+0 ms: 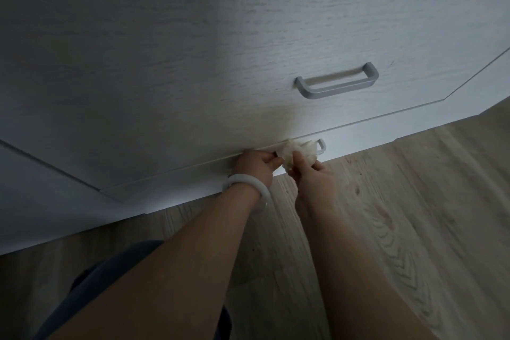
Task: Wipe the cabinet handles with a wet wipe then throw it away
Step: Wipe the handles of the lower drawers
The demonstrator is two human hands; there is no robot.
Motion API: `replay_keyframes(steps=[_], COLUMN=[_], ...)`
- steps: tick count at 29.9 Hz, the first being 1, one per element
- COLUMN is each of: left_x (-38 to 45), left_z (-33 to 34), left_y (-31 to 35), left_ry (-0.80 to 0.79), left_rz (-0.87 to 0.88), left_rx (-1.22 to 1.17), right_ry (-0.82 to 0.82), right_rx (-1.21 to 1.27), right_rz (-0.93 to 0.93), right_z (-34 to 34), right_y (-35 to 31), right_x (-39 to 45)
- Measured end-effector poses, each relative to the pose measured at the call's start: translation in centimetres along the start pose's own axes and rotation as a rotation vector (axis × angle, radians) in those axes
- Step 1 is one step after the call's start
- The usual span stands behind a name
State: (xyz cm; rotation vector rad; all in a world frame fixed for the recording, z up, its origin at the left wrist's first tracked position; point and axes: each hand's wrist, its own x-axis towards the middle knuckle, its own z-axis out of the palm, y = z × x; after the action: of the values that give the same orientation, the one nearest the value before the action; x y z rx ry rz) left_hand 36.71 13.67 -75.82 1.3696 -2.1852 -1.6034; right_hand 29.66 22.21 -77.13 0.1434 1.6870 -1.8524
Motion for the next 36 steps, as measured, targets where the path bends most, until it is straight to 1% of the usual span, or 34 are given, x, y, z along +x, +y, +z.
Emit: replay_keyframes(steps=[2,5,6,9,10,11,12,14,15,16,17,19,21,23,27,30,33,36], left_x=[-0.1,-0.1,-0.1,-0.2,-0.3,-0.4,-0.5,-0.5,-0.5,-0.6,-0.5,-0.5,-0.5,-0.4,-0.2,-0.1,-0.4,-0.5], left_z=[0.0,0.1,0.1,-0.1,-0.1,-0.2,-0.2,-0.1,-0.1,-0.2,-0.2,-0.2,-0.4,-0.7,-1.4,-1.4,-1.7,-1.9], left_y=[0.0,0.0,0.0,0.2,0.3,0.4,0.4,0.1,0.2,0.2,0.3,0.4,0.7,0.7,0.7,0.6,0.4,0.4], left_ry=[-0.005,-0.004,-0.008,-0.030,-0.033,-0.032,-0.028,-0.035,-0.045,-0.052,-0.056,-0.047,-0.025,-0.037,-0.101,-0.094,-0.091,-0.097], left_rz=[-0.001,-0.006,-0.005,0.010,0.015,0.020,0.025,0.022,0.015,0.011,0.009,0.007,-0.023,-0.034,-0.048,-0.042,-0.039,-0.033], left_rx=[0.002,-0.009,-0.018,-0.026,-0.022,-0.008,0.008,0.045,0.064,0.083,0.097,0.117,0.142,0.166,0.241,0.202,0.121,0.148], right_ry=[0.009,0.101,0.087,-0.101,-0.127,-0.091,0.014,0.266,0.306,0.276,0.212,0.092,0.025,-0.033,-0.066,-0.103,-0.067,-0.029], right_rx=[0.015,0.088,0.067,0.015,-0.016,-0.099,-0.220,-0.467,-0.546,-0.631,-0.751,-0.945,-0.994,-1.008,-1.012,-1.012,-0.978,-1.042], right_rz=[-0.005,-0.016,-0.011,0.064,0.095,0.097,0.039,-0.221,-0.352,-0.451,-0.516,-0.598,-0.615,-0.667,-0.742,-0.787,-0.825,-0.863], right_z=[-0.4,-1.4,-1.1,-0.3,-0.2,-0.6,-1.1,-2.2,-2.2,-1.6,-0.8,0.8,2.1,2.5,1.9,1.1,0.8,1.3], right_y=[-0.4,-1.1,-0.8,0.5,0.2,-0.7,-1.7,-3.9,-4.7,-5.3,-5.3,-4.0,-2.4,-0.5,0.4,-0.3,0.2,1.1], right_x=[0.3,1.6,1.4,-0.1,-0.3,-0.2,0.2,1.0,0.9,0.5,0.2,-0.1,-0.7,-1.5,-1.3,-0.5,-0.6,-0.5])
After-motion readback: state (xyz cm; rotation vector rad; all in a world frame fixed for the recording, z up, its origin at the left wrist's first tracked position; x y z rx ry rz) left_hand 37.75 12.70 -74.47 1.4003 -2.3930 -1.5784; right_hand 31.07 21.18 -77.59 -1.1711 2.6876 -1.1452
